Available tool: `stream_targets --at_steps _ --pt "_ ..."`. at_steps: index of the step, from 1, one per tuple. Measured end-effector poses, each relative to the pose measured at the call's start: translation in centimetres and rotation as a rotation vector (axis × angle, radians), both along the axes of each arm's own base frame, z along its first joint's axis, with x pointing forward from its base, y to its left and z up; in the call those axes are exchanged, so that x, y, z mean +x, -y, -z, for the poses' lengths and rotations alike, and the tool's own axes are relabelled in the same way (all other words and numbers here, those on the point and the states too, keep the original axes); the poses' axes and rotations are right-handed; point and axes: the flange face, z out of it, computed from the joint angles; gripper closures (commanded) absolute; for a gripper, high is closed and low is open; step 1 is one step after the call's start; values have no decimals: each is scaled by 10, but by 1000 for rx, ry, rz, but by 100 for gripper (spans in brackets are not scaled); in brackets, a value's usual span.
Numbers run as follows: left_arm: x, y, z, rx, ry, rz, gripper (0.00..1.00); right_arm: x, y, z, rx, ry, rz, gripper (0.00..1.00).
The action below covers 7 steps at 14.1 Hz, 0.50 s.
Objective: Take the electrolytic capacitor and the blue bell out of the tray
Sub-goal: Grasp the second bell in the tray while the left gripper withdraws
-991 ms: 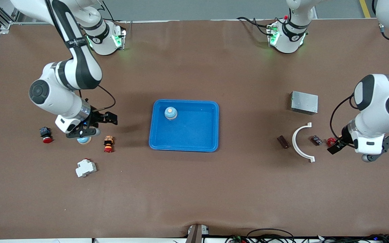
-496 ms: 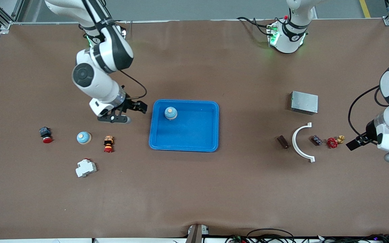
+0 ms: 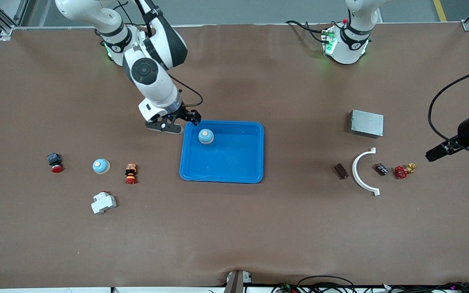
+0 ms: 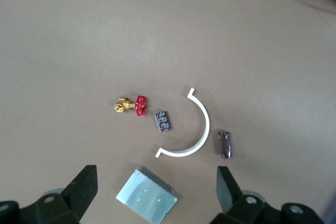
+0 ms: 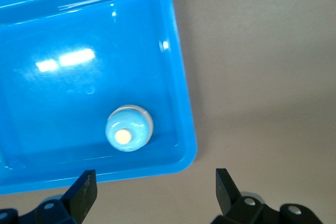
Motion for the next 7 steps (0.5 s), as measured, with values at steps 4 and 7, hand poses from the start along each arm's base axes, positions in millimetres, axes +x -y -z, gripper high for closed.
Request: stream_targets --at_steps 4,7 --pt "-27 18 -39 30 -10 62 0 -14 -26 16 14 42 49 0" --pt "-38 24 -56 9 -9 148 0 -24 -43 48 10 64 81 0"
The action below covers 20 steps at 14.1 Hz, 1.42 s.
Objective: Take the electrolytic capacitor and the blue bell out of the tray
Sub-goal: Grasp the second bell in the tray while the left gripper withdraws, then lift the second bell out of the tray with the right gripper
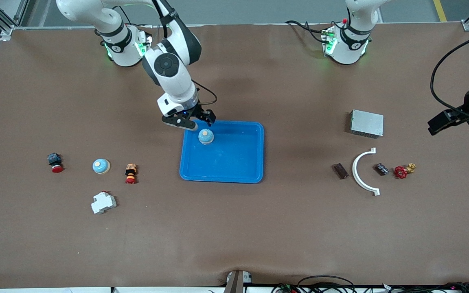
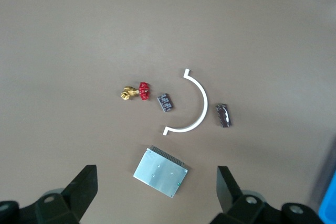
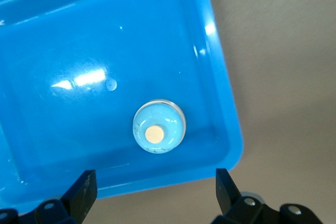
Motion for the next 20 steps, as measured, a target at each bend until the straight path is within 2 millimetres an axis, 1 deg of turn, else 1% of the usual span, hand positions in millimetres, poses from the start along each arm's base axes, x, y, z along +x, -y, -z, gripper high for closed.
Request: stream_targets --at_steps 2,3,6,8,9,12,14,15,18,20 --pt "-5 -9 -7 -12 -4 49 0 -7 -7 20 -15 -5 0 0" --pt "-8 -13 -8 -29 -15 55 0 -9 -9 26 -22 -9 -1 0" --pt "-13 -23 -8 -78 -47 115 0 -10 -8 33 -34 -15 -2 0" --pt "-14 -27 -9 -86 -49 152 0 -6 -7 37 -41 -14 -1 0" --pt "-14 -24 -9 -87 -49 160 0 -4 -8 41 -46 -15 0 0" --pt "-19 -5 -9 -89 -65 190 0 6 -13 55 -58 -13 2 0" --pt "-26 10 -10 -89 -70 213 0 12 -18 59 -59 -6 3 0" --pt "-29 14 -12 -89 -67 220 0 16 -20 60 -58 -2 4 0" --pt "-36 13 -22 -89 -49 219 0 21 -23 61 -57 5 6 0" --pt "-38 10 -25 -89 -44 216 0 22 -24 62 -57 5 6 0"
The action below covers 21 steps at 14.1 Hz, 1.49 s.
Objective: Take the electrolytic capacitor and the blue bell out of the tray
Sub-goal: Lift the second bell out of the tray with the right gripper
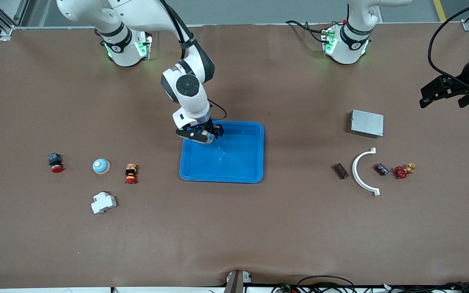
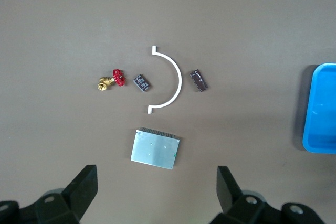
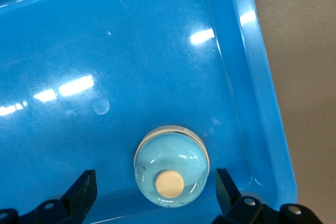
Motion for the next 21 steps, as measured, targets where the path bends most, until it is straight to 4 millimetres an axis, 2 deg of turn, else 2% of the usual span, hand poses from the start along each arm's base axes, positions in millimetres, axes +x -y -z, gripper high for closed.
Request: stream_targets --at_steps 3,9,12,13,14,15,18,19,21 --pt "0 4 2 0 -5 8 0 0 1 1 -3 -1 -1 0" --pt "-4 46 5 3 -8 14 0 -1 1 7 -18 -2 -12 0" --pt "-6 55 4 3 -8 -10 0 -1 2 10 -21 -5 -12 0" --pt "-6 54 4 3 -7 -11 0 -1 2 10 -21 -5 -12 9" --pt "-6 53 4 3 -6 -13 0 -1 2 10 -21 -4 -11 31" --pt "-6 51 4 3 -6 -16 0 -1 2 10 -21 -4 -11 67" --pt "-5 46 3 3 -4 -22 0 -1 1 9 -19 -3 0 78" --pt "-5 45 2 3 -4 -14 0 0 1 8 -18 -2 3 100" --pt "-5 44 2 3 -4 0 0 0 0 8 -16 0 11 100"
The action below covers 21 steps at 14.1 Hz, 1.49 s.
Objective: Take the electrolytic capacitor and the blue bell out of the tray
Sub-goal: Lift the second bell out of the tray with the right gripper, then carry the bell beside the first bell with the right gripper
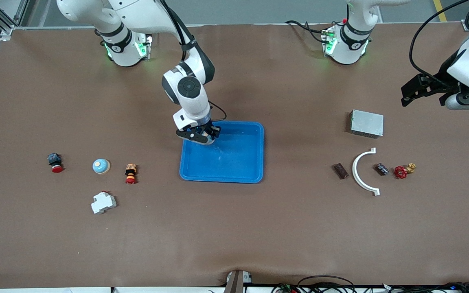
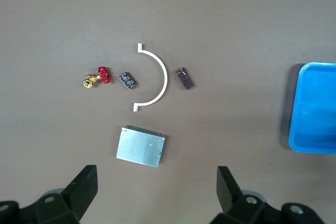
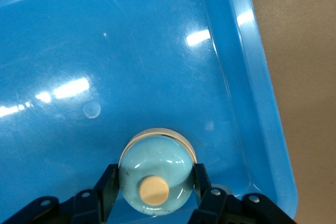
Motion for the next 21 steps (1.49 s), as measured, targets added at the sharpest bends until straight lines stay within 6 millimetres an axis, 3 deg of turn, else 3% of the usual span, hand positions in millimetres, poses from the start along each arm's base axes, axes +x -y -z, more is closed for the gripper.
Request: stream_targets --at_steps 9,11,13,16,19,21 --pt "-1 0 1 2 -12 4 0 2 -3 -4 -3 -9 32 100" --pt "-1 0 1 2 -14 4 0 7 -7 -15 -23 -41 31 100" --pt "-1 0 2 2 -15 4 0 20 -3 -41 -43 -74 19 100" --pt "-1 0 2 2 -16 4 0 51 40 -93 -50 -97 -62 100" --pt "-1 0 3 2 -17 4 0 86 108 -136 -49 -91 -175 100" --pt "-1 -1 4 6 -20 4 0 106 155 -152 -50 -77 -261 100"
